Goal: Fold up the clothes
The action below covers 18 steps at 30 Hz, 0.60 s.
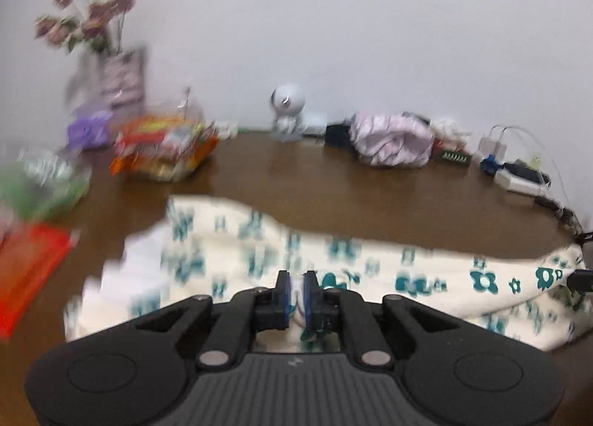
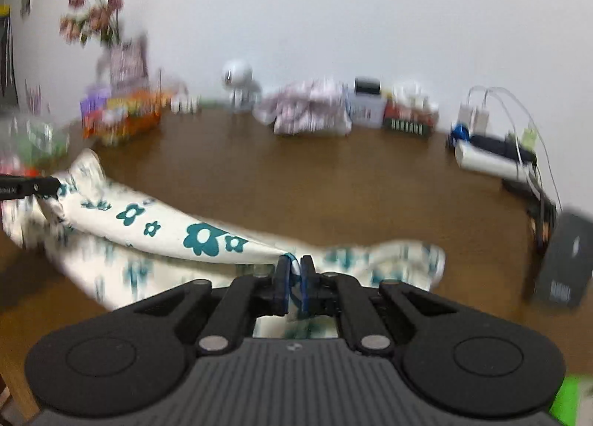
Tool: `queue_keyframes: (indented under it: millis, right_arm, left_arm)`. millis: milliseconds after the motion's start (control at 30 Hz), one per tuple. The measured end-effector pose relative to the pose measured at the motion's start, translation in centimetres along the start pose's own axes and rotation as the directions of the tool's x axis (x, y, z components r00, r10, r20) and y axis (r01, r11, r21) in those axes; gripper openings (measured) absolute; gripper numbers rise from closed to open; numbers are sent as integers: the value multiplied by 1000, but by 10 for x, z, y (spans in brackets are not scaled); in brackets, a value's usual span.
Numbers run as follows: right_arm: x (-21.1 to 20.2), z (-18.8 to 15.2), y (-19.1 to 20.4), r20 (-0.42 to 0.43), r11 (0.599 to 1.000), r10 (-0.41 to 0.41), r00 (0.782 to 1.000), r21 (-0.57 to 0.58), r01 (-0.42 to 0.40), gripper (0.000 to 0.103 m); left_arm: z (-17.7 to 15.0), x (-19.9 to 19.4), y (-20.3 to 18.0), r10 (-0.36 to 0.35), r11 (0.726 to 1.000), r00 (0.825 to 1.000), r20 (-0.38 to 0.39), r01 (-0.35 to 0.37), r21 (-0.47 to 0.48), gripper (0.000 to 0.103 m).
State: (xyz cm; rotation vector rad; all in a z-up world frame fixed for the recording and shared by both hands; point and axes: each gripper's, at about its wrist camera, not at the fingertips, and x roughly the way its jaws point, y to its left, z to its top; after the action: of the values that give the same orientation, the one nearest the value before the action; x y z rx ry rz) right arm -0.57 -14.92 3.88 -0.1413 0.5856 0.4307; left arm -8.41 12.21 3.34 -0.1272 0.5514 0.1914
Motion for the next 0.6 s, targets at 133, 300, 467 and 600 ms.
queue_keyframes:
  millis: [133, 300, 467, 600]
  right_arm:
    - [-22, -12, 6, 37, 999, 27, 999, -21, -26, 17]
    - [-25, 8, 7, 124, 998, 61, 990, -16, -59, 33]
    - [13, 1, 16, 50, 995, 99, 994, -1, -99, 33]
    - [26, -10, 14, 17, 994, 109, 994, 15, -109, 33]
  left_arm:
    - [-6, -15, 6, -46, 999, 999, -10, 46, -24, 30]
    - [24, -17, 21, 23, 1000, 998, 50, -23, -3, 69]
    - [28, 8, 30, -92, 973, 996, -11, 92, 213, 75]
    - [36, 34, 38, -23, 973, 994, -106, 47, 227, 76]
